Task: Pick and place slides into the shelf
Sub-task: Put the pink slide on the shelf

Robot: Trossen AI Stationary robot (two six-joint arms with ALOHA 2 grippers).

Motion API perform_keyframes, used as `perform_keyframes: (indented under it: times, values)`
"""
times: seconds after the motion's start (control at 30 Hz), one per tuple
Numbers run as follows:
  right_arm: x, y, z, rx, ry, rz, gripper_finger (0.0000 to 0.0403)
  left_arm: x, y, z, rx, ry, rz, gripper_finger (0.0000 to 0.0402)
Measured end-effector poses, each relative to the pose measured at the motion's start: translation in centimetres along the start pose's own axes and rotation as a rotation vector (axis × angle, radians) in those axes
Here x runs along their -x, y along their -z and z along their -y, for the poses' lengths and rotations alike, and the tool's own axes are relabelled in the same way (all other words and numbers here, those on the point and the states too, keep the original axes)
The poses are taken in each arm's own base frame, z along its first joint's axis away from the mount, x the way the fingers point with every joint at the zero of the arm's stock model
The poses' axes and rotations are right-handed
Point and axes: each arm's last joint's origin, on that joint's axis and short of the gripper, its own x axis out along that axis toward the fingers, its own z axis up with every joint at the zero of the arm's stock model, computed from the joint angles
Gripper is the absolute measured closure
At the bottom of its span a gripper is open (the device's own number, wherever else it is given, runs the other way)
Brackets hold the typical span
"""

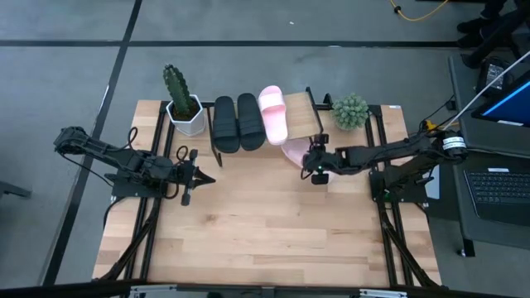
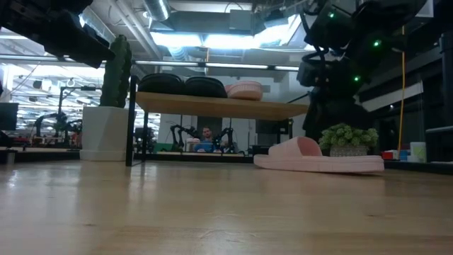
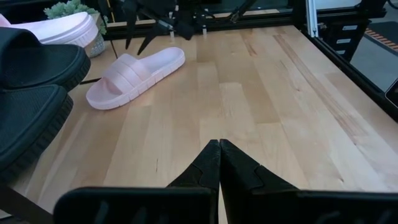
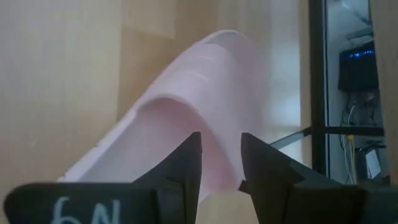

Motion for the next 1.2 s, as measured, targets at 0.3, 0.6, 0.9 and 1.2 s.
perform_keyframes:
  times: [0.3, 0.6, 0.9, 1.2]
  values:
    - [-1.0, 0.3, 0.0, 0.039, -0.028, -0.033, 0.0289, 0.0, 0.0, 0.0, -0.003, -0.007, 0.000, 0.0401]
    - [-1.8, -0.4, -0.3, 0.028, -0.006, 0.011, 0.0289, 0.0, 0.0, 0.0, -0.003, -0.007, 0.000, 0.0401]
    - [-2.1, -0.1, 0.2, 0.008, -0.005, -0.014, 0.0293, 0.0, 0.0, 0.0, -0.002, -0.007, 0.000, 0.0401]
    - [-2.1, -0.1, 0.2, -0.006, -0.005, -0.012, 0.0368, 0.0, 0.0, 0.0, 0.000, -0.007, 0.000, 0.0401]
